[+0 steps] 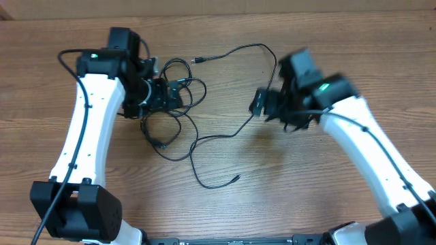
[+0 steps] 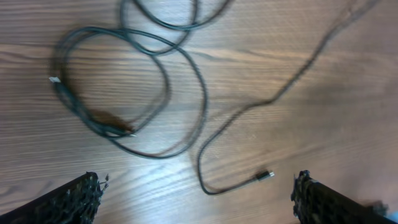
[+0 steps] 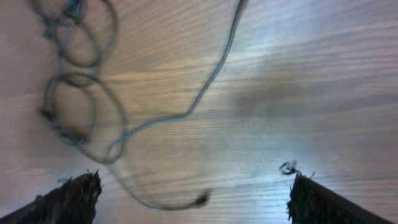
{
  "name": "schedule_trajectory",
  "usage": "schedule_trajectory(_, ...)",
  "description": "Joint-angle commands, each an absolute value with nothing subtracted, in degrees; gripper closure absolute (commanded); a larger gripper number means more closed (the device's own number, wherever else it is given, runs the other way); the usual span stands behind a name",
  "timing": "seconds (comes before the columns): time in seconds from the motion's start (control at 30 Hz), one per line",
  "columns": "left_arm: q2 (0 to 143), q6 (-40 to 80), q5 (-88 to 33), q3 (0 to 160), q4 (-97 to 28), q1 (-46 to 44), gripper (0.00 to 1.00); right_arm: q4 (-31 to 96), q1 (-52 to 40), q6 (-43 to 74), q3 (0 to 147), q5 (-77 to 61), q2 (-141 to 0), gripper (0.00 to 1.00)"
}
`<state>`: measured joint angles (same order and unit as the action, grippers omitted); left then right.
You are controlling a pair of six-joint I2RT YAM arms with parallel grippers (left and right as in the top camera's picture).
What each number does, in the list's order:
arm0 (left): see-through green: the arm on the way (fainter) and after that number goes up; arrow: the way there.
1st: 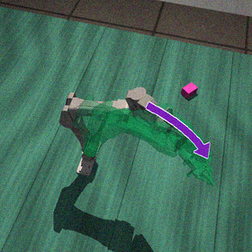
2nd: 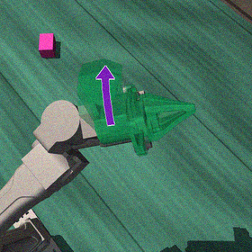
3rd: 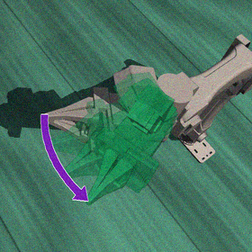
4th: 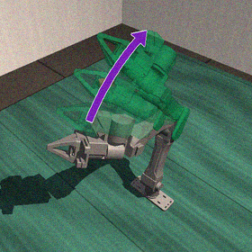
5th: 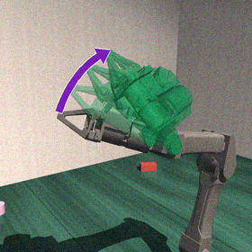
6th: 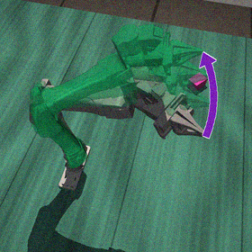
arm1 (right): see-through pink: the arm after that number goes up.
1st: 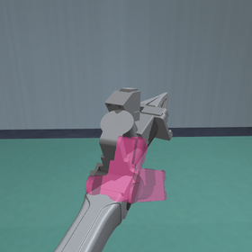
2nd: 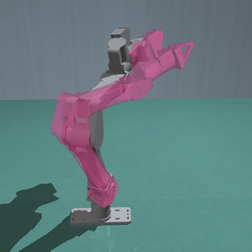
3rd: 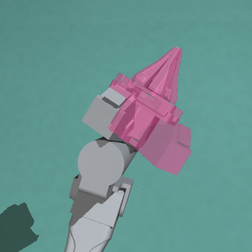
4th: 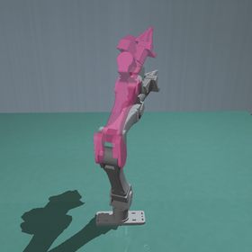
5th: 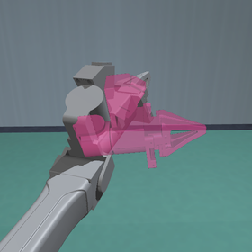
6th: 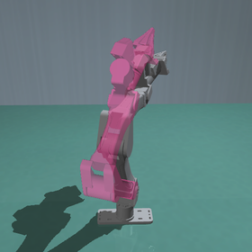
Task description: Untangle cables
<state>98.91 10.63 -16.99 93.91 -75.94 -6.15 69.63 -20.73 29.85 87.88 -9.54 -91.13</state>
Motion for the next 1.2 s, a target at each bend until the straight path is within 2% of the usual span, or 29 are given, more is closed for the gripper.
schedule_trajectory(0.0,99.1,9.5,-18.9,94.5,-76.7,-8.6,0.00,76.9,-18.1,25.7,100.0,-6.8,-94.3,0.02)
schedule_trajectory(0.17,99.1,9.4,-19.1,94.5,-80.3,-12.8,0.00,92.6,-13.1,20.7,115.5,-5.8,-103.6,0.00)
schedule_trajectory(0.27,99.1,9.5,-19.1,94.5,-80.7,-15.5,0.00,95.7,-11.3,18.9,118.9,-4.9,-107.8,0.00)
schedule_trajectory(0.67,99.1,14.4,-19.0,94.5,-80.3,-23.0,0.00,83.8,-10.0,19.7,118.8,-4.9,-110.7,0.00)
schedule_trajectory(0.87,99.1,14.4,-16.7,94.5,-80.2,-23.8,0.00,76.9,-10.0,21.8,115.7,-5.0,-113.4,0.00)
schedule_trajectory(1.17,99.1,14.4,-16.3,94.5,-77.4,-23.8,0.01,73.3,-10.1,22.7,115.0,-5.2,-119.2,0.00)
